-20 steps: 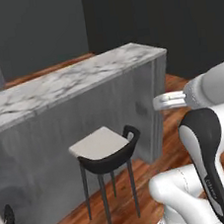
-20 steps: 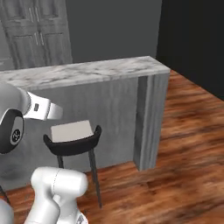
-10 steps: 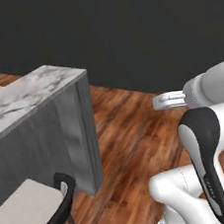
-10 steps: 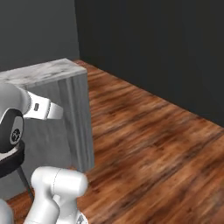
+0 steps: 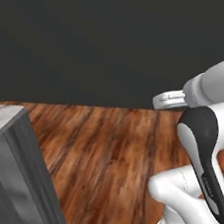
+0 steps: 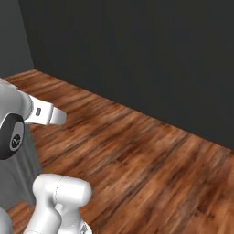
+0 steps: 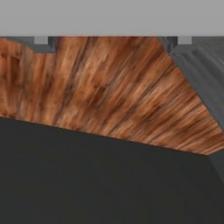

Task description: Retrieve the tupperware and aluminum foil from the cabinet and place them on the dining counter near the plate with lemon wedge and carrot to prepare for storing leftovers.

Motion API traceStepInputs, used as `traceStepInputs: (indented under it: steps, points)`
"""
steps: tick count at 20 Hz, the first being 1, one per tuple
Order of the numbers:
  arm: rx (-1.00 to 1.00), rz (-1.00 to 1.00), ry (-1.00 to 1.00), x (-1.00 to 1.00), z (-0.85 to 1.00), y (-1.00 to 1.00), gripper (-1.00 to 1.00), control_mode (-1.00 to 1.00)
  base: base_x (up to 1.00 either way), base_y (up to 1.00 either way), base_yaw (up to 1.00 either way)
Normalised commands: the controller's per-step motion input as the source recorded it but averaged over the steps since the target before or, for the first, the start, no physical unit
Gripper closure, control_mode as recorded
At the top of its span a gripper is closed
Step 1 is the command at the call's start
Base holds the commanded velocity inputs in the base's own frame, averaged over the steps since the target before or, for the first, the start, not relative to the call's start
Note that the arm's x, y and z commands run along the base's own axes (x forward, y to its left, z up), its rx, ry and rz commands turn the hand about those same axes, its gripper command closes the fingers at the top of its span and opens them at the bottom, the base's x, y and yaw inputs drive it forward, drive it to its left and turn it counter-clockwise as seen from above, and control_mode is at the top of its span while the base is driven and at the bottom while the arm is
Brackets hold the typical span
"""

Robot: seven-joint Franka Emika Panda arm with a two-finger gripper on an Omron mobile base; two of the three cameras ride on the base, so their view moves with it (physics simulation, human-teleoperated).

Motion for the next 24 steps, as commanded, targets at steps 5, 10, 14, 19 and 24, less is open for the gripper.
traceStepInputs:
  steps: [5, 10, 14, 19, 24]
  points:
    - [0.00, 0.00, 0.00, 0.00, 0.00, 0.00, -1.00, 1.00, 1.00, -0.48, -0.09]
    - [0.00, 0.00, 0.00, 0.00, 0.00, 0.00, -1.00, 1.00, 1.00, -0.21, 0.14]
    - [0.00, 0.00, 0.00, 0.00, 0.00, 0.00, -1.00, 1.00, 1.00, -0.03, 0.40]
    - [0.00, 0.00, 0.00, 0.00, 0.00, 0.00, -1.00, 1.00, 1.00, -0.03, 0.53]
    - [0.00, 0.00, 0.00, 0.00, 0.00, 0.00, -1.00, 1.00, 1.00, -0.04, 0.55]
